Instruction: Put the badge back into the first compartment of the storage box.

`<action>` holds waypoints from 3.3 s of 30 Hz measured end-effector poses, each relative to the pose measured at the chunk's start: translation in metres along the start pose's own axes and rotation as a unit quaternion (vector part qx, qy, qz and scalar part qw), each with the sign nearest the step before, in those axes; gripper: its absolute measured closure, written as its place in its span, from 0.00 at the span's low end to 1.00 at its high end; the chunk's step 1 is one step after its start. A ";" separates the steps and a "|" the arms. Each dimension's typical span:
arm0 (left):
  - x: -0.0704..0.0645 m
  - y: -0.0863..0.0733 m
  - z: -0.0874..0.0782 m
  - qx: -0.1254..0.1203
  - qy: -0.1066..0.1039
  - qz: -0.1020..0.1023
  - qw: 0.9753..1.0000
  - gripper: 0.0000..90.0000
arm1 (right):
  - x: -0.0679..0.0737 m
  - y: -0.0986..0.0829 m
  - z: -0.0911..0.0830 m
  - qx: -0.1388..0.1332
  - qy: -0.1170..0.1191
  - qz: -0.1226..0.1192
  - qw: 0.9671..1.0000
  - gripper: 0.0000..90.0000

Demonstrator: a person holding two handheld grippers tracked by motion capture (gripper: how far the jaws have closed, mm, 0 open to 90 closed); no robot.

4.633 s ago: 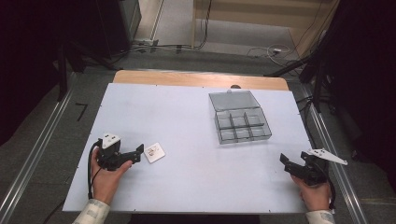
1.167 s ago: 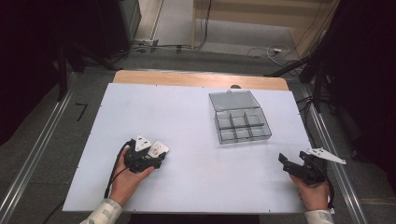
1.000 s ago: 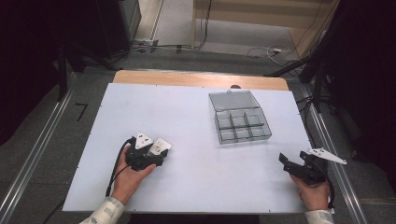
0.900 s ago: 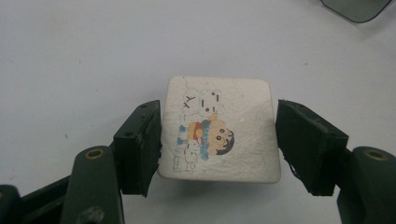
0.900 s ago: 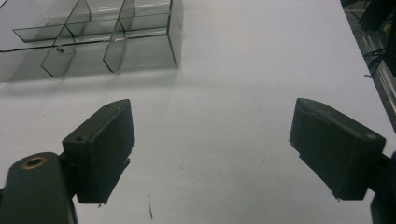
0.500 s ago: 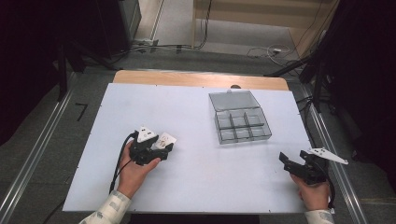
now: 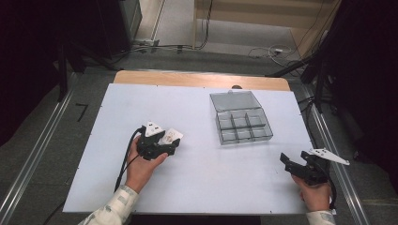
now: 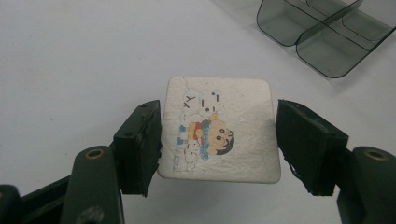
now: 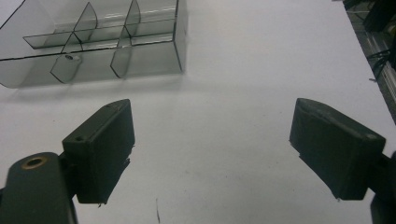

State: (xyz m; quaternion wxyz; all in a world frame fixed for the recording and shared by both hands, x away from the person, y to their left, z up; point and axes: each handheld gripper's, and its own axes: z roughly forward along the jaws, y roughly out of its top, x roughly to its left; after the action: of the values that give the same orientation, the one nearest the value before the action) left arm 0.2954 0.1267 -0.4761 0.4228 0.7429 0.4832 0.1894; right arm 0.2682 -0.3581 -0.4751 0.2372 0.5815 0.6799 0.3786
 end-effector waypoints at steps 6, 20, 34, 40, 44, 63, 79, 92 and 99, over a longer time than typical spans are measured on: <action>-0.003 0.005 0.005 0.001 -0.001 -0.001 1.000 0.37 | 0.001 0.001 0.000 0.000 0.002 -0.001 1.000 0.14; -0.017 0.020 0.021 -0.001 -0.014 0.000 1.000 0.37 | 0.000 0.001 0.000 -0.001 0.004 0.001 1.000 0.14; -0.024 0.030 0.035 -0.001 -0.014 0.003 1.000 0.37 | -0.001 0.001 0.000 -0.002 0.005 0.005 1.000 0.14; -0.027 0.035 0.041 0.001 -0.014 0.007 1.000 0.38 | -0.002 0.001 0.000 -0.003 0.005 0.007 1.000 0.14; -0.032 0.041 0.047 -0.002 -0.016 0.010 1.000 0.38 | -0.003 0.002 -0.001 -0.004 0.004 0.007 1.000 0.14; -0.040 0.056 0.070 0.002 -0.011 0.011 1.000 0.37 | -0.006 0.002 -0.001 -0.006 0.004 0.009 1.000 0.14; -0.046 0.068 0.084 0.004 -0.005 0.016 1.000 0.37 | -0.007 0.002 -0.002 -0.007 0.005 0.012 1.000 0.14; -0.054 0.076 0.096 0.007 -0.006 0.024 1.000 0.37 | -0.010 0.002 -0.002 -0.009 0.005 0.015 1.000 0.14; -0.063 0.085 0.107 0.010 -0.005 0.034 0.999 0.37 | -0.010 0.002 -0.002 -0.009 0.005 0.016 1.000 0.14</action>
State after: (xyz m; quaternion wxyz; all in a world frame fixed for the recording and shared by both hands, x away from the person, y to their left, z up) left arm 0.3872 0.0095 -0.4604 0.4117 0.7637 0.4575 0.1948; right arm 0.2698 -0.3685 -0.4734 0.2330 0.5886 0.6680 0.3912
